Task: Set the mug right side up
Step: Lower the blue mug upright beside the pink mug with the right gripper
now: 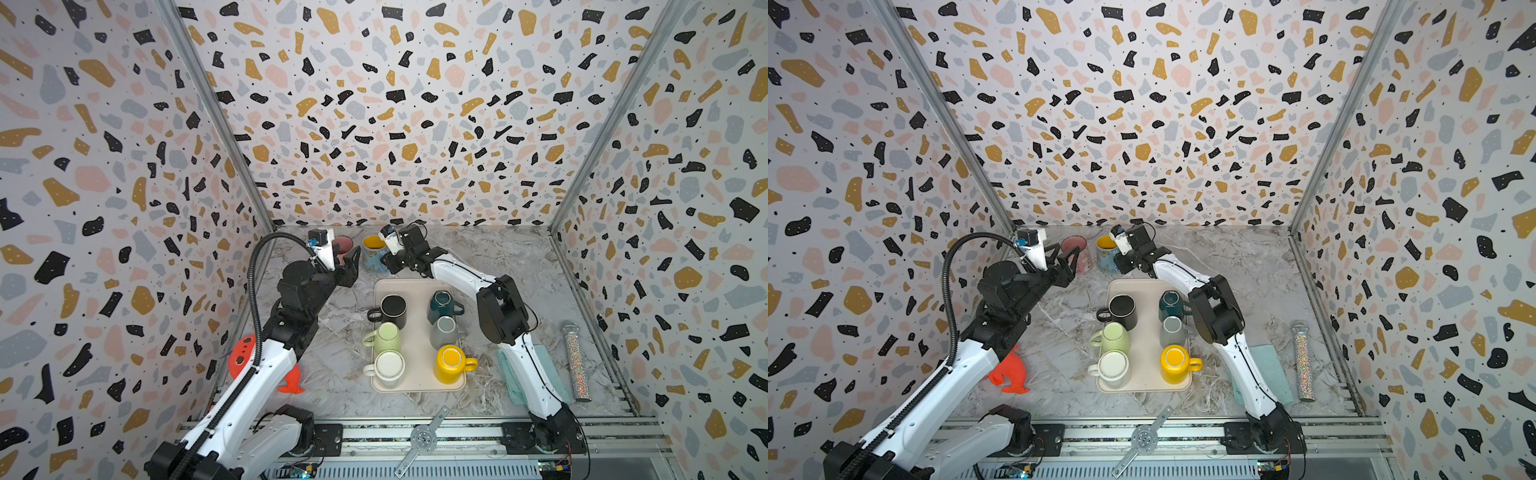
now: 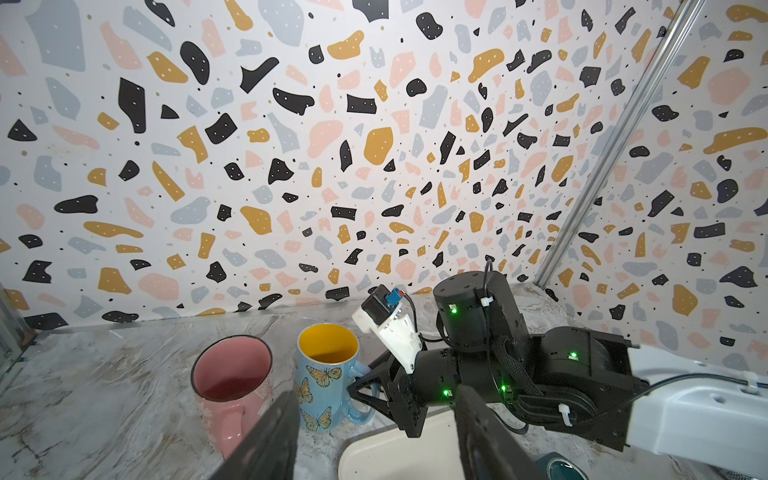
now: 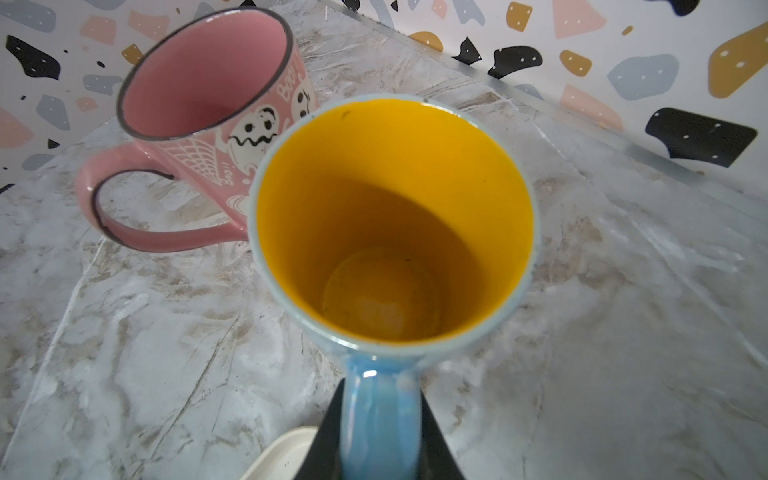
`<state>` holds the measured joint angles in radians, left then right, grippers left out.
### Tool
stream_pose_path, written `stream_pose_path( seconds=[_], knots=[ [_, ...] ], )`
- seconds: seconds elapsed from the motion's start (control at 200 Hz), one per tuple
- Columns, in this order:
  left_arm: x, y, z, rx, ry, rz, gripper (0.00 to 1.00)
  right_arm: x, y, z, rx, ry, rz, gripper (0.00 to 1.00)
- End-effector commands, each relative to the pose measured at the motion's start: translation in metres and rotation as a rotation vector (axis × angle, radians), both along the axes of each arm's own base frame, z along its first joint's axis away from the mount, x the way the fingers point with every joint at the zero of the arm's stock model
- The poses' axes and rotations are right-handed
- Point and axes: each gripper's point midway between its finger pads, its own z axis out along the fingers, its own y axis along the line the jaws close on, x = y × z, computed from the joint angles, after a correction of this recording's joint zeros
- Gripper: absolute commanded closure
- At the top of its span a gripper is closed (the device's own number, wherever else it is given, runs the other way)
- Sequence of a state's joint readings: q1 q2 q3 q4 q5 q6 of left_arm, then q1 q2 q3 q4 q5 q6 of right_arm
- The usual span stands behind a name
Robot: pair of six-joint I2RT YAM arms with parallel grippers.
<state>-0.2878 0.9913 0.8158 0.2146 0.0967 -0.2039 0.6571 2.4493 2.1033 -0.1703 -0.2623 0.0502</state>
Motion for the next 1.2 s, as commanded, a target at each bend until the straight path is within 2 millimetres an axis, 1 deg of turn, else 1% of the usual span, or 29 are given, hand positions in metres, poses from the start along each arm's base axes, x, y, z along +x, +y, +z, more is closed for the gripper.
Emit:
stream_pose_path(
  seconds=[0.0,0.18,0.245,0.405,0.576,0.861,1.196],
  knots=[
    [-0.004,0.002,0.016,-0.028,-0.060,-0.005,0.40,0.009,0.019,0.087,0.129,-0.181,0.018,0.99],
    [-0.004,0.002,0.016,-0.028,-0.062,-0.003,0.40,0.003,0.025,0.084,0.118,-0.183,0.034,0.83],
    [-0.004,0.003,0.017,-0.026,-0.065,-0.002,0.40,0.003,0.026,0.082,0.113,-0.184,0.031,0.80],
    [-0.005,0.002,0.016,-0.024,-0.065,-0.004,0.39,0.004,0.024,0.079,0.097,-0.185,0.020,0.75],
    [-0.005,0.001,0.016,-0.026,-0.064,-0.009,0.39,0.005,0.023,0.077,0.087,-0.185,0.012,0.72],
    [-0.005,0.001,0.016,-0.029,-0.065,-0.012,0.39,0.001,0.023,0.068,0.069,-0.159,0.019,0.73],
    [-0.007,0.000,0.013,-0.036,-0.063,-0.017,0.39,-0.015,0.023,0.055,0.044,-0.075,0.045,0.75]
  ],
)
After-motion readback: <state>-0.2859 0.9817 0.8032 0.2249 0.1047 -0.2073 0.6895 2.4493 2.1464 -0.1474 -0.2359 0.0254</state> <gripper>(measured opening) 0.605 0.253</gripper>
